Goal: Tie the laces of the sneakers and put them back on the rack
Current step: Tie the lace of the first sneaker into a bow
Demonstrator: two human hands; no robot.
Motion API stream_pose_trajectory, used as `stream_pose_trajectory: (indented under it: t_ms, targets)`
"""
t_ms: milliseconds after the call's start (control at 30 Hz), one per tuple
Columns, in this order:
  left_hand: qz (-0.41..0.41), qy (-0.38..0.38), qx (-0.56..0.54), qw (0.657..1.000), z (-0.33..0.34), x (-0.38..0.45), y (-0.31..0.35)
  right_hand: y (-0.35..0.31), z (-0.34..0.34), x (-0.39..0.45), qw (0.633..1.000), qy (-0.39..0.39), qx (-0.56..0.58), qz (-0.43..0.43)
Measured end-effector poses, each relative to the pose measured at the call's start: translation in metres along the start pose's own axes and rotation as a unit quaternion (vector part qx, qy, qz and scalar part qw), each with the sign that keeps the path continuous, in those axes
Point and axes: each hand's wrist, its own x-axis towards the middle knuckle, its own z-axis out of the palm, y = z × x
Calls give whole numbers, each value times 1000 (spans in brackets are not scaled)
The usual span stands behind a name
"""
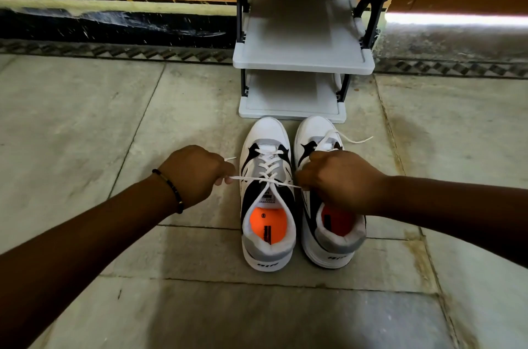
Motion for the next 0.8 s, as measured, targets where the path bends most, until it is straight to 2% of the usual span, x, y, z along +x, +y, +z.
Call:
stream_pose_trajectory:
  t_ms: [167, 333, 433, 667, 800]
  targets:
    - [9, 59, -7, 998, 1, -5, -8, 3, -12, 9, 1000, -2, -12, -12]
    - [-14, 11, 38, 999, 0, 0, -8, -8, -14, 9, 1000, -16, -8, 0]
    - [-21, 4, 60, 998, -3, 2, -8, -18, -16, 11, 998, -46, 20, 35]
    - [-12, -21, 117, 993, 1, 3, -3, -17, -16, 17, 991, -95, 74, 49]
    - [-20, -27, 78, 996, 6, 2, 2, -17, -16, 20, 976, -131, 157, 79]
